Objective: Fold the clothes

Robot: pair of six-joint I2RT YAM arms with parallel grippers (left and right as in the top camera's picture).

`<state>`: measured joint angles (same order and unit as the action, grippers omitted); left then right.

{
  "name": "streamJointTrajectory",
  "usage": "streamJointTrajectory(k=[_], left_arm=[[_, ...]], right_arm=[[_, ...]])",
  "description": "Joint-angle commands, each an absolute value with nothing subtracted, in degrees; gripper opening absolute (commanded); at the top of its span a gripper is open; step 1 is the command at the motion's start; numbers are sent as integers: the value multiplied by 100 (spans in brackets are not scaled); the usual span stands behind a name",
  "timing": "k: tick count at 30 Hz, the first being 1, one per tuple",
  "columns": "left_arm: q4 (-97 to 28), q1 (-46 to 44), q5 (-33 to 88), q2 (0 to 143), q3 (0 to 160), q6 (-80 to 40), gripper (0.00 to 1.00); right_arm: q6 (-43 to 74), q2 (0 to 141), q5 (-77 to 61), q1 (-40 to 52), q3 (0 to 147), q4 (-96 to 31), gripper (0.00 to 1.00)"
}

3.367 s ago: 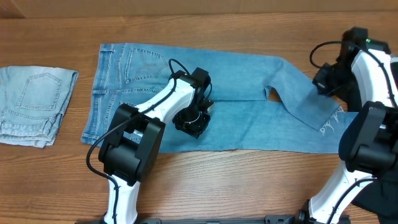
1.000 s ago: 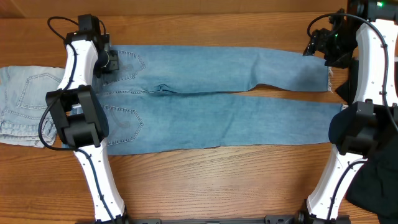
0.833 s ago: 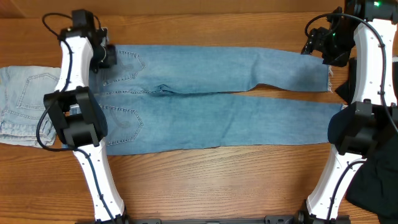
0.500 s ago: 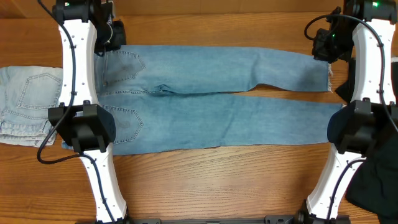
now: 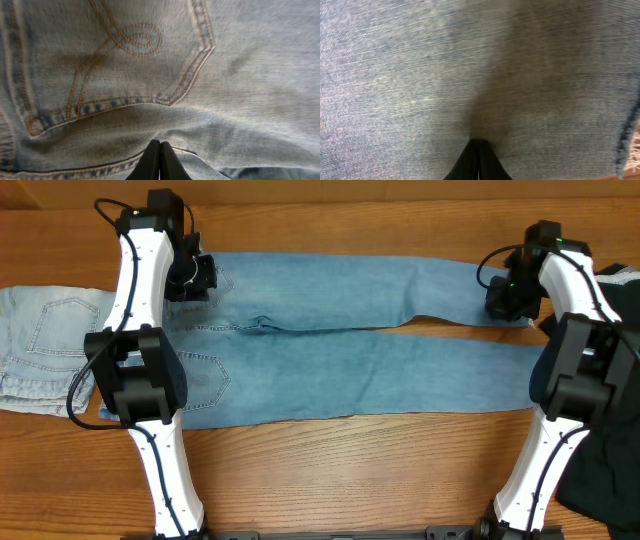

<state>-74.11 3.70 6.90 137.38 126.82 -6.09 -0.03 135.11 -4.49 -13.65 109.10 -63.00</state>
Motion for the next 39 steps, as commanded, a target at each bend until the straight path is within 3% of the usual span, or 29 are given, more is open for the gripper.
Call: streamJointTrajectory(k=[1, 8, 12, 17, 22, 27, 32, 39], left_arm=[[-7336, 329, 746, 13799, 12503, -687, 4], [-7275, 329, 738, 13797, 12608, -687, 4], [-8038, 268, 1507, 13784, 13924, -690, 4], [-8687, -676, 1752, 13791, 13740, -617, 4], [-8715, -1498, 1441, 13791, 12991, -692, 4], [-8342, -1450, 1332, 13786, 12796, -792, 4], [-8114, -1417, 119, 13788, 12796, -1249, 4], [-7800, -1417, -340, 13791, 12599, -1337, 4]], right_arm=[[-25, 13603, -71, -1835, 10680, -6283, 4], [-27, 13600, -395, -1984, 10696, -6042, 4], [-25, 13590, -1125, -1933, 12040, -6980, 4], [-1, 13590, -1125, -1649, 12807, -7725, 4], [-5, 13590, -1125, -1603, 12783, -7730, 4], [-5, 13590, -1122, -1603, 12783, -7730, 4], [-8, 13590, -1122, -1603, 12759, -7721, 4], [-8, 13590, -1103, -1603, 12755, -7734, 4]])
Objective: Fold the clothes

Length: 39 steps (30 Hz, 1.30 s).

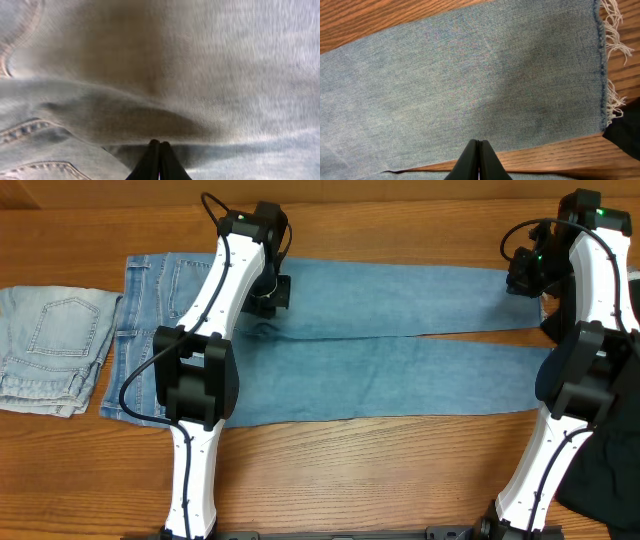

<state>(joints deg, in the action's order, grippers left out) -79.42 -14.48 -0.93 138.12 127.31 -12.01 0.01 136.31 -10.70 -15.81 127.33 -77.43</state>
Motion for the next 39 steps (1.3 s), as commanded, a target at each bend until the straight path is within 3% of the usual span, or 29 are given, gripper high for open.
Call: streamJointTrajectory(k=[1, 10, 14, 16, 21, 22, 23, 25, 26, 32, 39], left_arm=[[-7699, -1415, -342, 13791, 12473, -1337, 4], [-7529, -1404, -99, 13791, 11030, -1358, 4], [-7448, -1404, 132, 13788, 11098, -1330, 4], [-7634, -1404, 351, 13786, 11539, -1330, 4], [-8895, -1404, 167, 13786, 14326, -1332, 5], [-9087, -1393, 47, 13786, 14846, -1332, 11], [-9238, -1347, -25, 13786, 15246, -1328, 35], [-9343, -1221, -80, 13786, 15668, -1330, 92], [-9297, -1068, -56, 13786, 15843, -1328, 100], [-9000, -346, 305, 13788, 15869, -1179, 100], [-8742, -19, 154, 13788, 15867, -1179, 100]], right_arm=[[-8, 13590, -1103, -1603, 12755, -7745, 4], [-10, 13590, -1103, -1603, 12755, -7741, 4], [-8, 13590, -1107, -1603, 12757, -7747, 4], [-10, 13587, -1125, -1603, 12827, -7782, 4], [-3, 13566, -1127, -1603, 14075, -8637, 8], [-1, 13566, -1127, -1603, 14300, -8818, 16], [1, 13566, -1129, -1603, 14569, -9045, 34], [1, 13566, -1129, -1603, 14910, -9290, 63], [-1, 13566, -1127, -1603, 15128, -9384, 73], [-3, 13566, -1234, -1570, 15364, -9448, 92], [-3, 13566, -1323, -1570, 15364, -9428, 96]])
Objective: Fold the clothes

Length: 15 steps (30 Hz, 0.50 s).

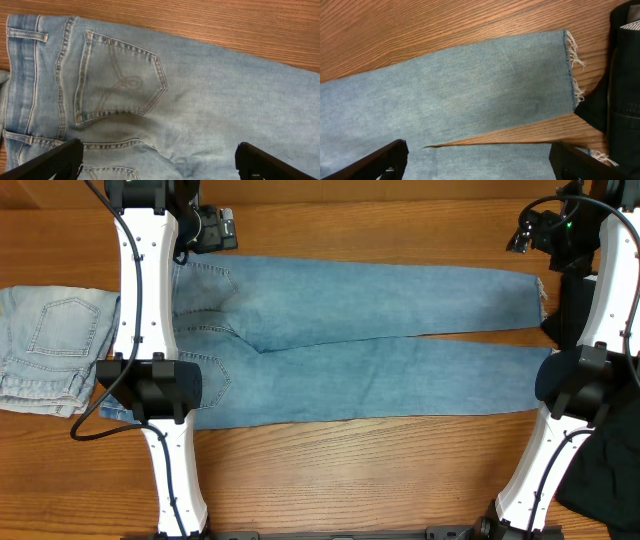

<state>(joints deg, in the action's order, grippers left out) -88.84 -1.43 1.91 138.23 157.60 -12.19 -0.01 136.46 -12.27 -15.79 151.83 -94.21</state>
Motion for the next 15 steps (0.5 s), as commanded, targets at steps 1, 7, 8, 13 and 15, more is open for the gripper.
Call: streamJointTrajectory(k=[1, 7, 8, 13, 15], left_arm=[[-8639, 8, 40, 13788, 15867, -1179, 100], [-8466, 200, -62, 13791, 15863, -1175, 100], [-8473, 200, -62, 13791, 15863, -1120, 100], [-8283, 202, -211, 13791, 15863, -1035, 100], [-8042, 215, -342, 13791, 15863, -1122, 100]], right_arm=[[-3, 13566, -1323, -1570, 15364, -9430, 97], [-3, 13566, -1385, -1570, 15364, -9596, 100], [-3, 13566, -1385, -1570, 15364, -9662, 100], [322, 13566, -1385, -1570, 15360, -9706, 100], [322, 13568, -1144, -1570, 15360, -9614, 100]])
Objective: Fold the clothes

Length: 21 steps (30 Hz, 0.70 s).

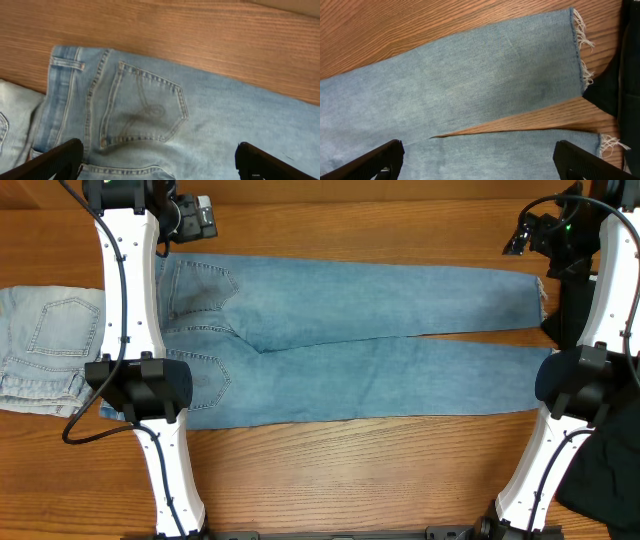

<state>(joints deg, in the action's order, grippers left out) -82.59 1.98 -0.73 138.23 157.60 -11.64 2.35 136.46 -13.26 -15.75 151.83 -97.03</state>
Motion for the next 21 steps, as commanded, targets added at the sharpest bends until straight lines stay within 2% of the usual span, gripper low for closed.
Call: streamJointTrajectory(k=[1, 6, 15, 21], left_arm=[[-7870, 231, -342, 13793, 15863, -1118, 100], [-7210, 379, -340, 14031, 15860, -1125, 100], [-6482, 860, -336, 15334, 15860, -1131, 100], [-6466, 1022, -338, 15399, 15860, -1114, 100]], right_arm=[[322, 13568, -899, -1570, 15351, -9435, 100], [3, 13655, -451, -1570, 14879, -7806, 100], [-158, 13668, 167, -1570, 11723, -4296, 100], [-156, 13677, 163, -1581, 10912, -3704, 100]])
